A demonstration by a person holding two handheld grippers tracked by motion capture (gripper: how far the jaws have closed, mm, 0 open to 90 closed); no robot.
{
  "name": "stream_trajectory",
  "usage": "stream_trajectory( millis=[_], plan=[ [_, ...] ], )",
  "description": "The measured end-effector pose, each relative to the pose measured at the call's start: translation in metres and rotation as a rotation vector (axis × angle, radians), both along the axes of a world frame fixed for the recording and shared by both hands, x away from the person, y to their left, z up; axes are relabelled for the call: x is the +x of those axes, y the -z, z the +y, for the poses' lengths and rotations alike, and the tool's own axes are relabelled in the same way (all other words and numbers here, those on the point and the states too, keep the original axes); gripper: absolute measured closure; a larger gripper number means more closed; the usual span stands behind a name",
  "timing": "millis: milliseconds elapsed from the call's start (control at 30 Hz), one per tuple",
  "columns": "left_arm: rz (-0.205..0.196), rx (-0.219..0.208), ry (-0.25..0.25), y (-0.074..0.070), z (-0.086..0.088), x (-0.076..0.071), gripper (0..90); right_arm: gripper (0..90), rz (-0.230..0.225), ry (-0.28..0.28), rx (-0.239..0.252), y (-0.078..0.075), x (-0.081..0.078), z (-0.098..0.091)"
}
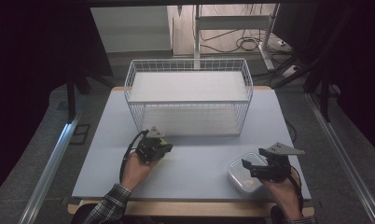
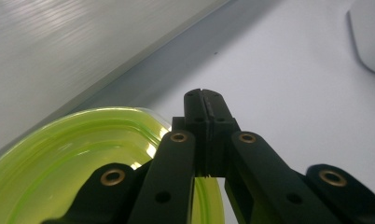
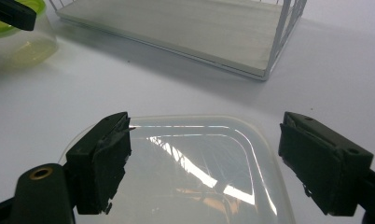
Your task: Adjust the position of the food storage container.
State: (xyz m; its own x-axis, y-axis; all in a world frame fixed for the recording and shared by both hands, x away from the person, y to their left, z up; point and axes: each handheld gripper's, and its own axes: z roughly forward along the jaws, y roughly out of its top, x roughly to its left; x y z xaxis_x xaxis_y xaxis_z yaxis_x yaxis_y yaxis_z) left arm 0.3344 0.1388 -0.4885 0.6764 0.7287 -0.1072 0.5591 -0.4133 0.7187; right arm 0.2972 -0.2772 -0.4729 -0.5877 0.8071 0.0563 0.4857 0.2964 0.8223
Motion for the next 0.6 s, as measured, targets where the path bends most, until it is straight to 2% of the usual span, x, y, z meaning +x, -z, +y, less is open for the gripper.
stream_trajectory(
  millis=[200, 300, 333, 367, 400, 467, 500, 533, 567, 600],
  plan=[
    [0.002, -0.008, -0.05, 0.001, 0.016, -0.003, 90.0, 18.8, 0.002, -0.003, -0.003, 0.0, 0.0, 0.0],
    [-0.016, -0.02, -0.04, 0.0, 0.015, -0.005, 90.0, 24.1, 0.009, -0.001, -0.011, 0.0, 0.0, -0.001],
    [-0.037, -0.043, -0.022, -0.002, 0.012, -0.008, 90.0, 34.4, 0.032, -0.002, -0.01, -0.003, 0.0, -0.003],
    [-0.037, -0.043, -0.022, -0.002, 0.012, -0.008, 90.0, 34.4, 0.032, -0.002, -0.01, -0.003, 0.0, -0.003],
    [-0.055, -0.055, -0.013, -0.005, 0.009, -0.011, 90.0, 47.2, 0.044, -0.011, -0.01, -0.006, -0.003, -0.006],
    [-0.065, -0.069, -0.007, -0.005, 0.008, -0.015, 90.0, 58.8, 0.057, -0.025, -0.016, -0.009, -0.007, -0.009],
    [-0.065, -0.069, -0.007, -0.005, 0.008, -0.015, 90.0, 58.8, 0.057, -0.025, -0.016, -0.009, -0.007, -0.009],
    [-0.063, -0.08, -0.006, -0.005, 0.008, -0.017, 90.0, 64.6, 0.061, -0.031, -0.025, -0.01, -0.009, -0.01],
    [-0.063, -0.086, -0.004, -0.004, 0.008, -0.018, 90.0, 74.8, 0.074, -0.046, -0.046, -0.011, -0.016, -0.012],
    [-0.062, -0.091, -0.003, -0.004, 0.008, -0.02, 90.0, 74.8, 0.074, -0.046, -0.046, -0.011, -0.016, -0.012]
  ],
)
